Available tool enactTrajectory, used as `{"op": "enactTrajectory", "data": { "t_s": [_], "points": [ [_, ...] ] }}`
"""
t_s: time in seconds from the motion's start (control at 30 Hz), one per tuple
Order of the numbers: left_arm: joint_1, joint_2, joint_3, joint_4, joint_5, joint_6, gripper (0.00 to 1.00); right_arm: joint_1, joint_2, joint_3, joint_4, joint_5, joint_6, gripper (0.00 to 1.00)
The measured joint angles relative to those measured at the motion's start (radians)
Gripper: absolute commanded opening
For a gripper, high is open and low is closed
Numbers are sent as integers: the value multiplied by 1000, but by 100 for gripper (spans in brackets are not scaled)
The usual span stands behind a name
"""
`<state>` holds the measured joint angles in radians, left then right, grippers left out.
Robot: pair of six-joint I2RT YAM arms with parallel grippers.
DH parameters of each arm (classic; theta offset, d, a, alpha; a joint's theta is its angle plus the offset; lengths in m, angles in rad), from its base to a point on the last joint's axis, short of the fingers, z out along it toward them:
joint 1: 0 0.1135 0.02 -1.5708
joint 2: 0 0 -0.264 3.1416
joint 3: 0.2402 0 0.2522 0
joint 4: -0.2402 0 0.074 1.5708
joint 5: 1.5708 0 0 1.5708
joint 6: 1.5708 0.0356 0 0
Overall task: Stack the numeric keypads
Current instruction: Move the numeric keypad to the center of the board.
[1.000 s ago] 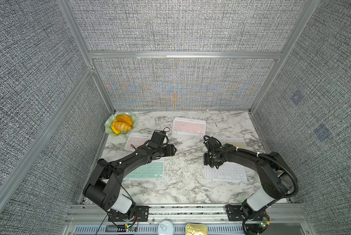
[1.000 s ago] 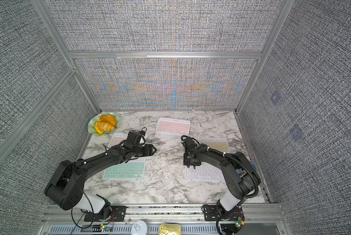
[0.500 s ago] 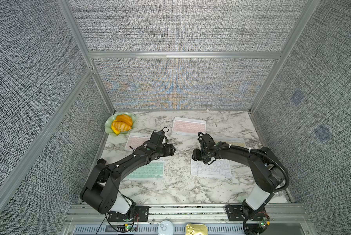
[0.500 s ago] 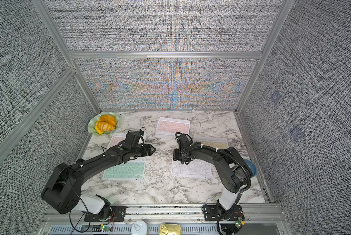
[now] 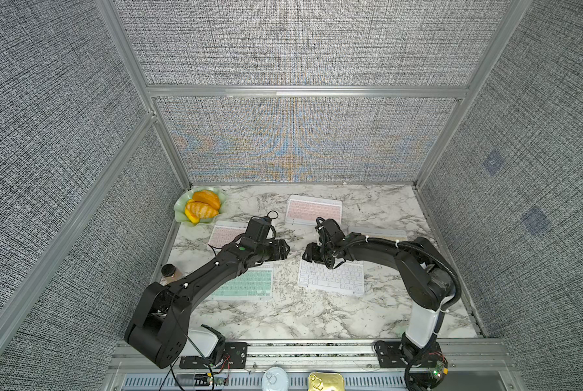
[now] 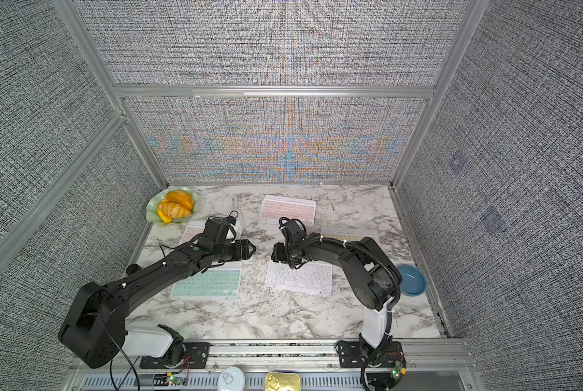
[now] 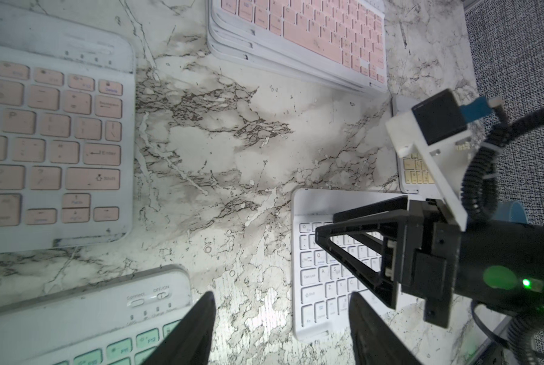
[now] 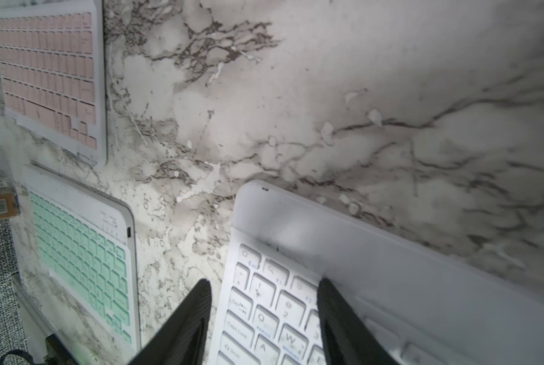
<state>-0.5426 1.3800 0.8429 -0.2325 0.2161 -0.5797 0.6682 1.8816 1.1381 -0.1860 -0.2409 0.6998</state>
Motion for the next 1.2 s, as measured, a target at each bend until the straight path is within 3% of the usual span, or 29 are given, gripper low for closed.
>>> {"op": "enactTrajectory", "data": {
  "t_s": [0.4, 0.6, 1.2],
  "points": [
    [0, -21, 2, -64, -6, 8, 68, 25, 75, 125, 10, -21, 0, 57],
    [0, -4, 3, -49, -3, 24, 68, 21, -8, 117, 3, 0, -5, 57],
    [-19, 266, 69, 111, 108, 79, 68, -152, -452, -299, -228, 106, -25, 59]
  ]
}}
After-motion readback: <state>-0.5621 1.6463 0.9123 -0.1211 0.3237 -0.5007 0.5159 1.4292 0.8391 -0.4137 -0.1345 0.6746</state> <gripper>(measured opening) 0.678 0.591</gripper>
